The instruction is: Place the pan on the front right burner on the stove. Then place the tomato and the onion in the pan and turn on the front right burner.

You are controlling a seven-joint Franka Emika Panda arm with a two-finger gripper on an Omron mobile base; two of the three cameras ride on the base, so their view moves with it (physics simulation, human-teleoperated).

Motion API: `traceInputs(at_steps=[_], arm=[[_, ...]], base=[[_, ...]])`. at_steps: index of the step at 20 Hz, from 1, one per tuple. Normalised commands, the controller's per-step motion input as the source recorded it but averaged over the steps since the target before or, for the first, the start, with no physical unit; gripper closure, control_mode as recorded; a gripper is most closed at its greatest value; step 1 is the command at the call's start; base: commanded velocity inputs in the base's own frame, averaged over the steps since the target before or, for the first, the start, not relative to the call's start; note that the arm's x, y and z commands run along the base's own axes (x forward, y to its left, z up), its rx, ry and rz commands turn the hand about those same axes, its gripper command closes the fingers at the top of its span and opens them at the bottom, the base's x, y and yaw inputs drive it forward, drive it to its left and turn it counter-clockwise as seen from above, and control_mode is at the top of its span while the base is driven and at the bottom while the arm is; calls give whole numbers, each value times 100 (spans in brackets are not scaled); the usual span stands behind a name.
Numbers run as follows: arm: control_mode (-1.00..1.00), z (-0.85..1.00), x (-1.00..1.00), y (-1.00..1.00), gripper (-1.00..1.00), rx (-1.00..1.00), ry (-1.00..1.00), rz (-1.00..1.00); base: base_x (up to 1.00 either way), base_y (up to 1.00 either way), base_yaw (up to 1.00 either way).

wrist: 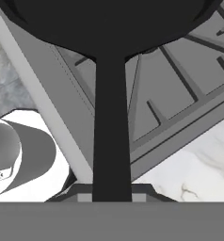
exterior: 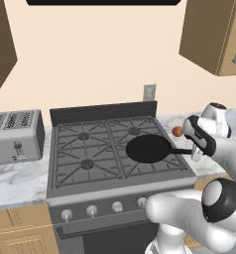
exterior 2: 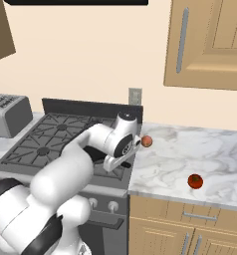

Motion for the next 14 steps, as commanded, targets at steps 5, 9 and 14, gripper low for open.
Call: traceInputs(at_steps=[5,9,14], arm=[[-100,-15,21,0,100,-3,0,0],[-100,-3,25,0,100,-3,0,0],[-100,-3,21,0,100,-3,0,0]], base=[[0,0,0],[0,0,0],[0,0,0]])
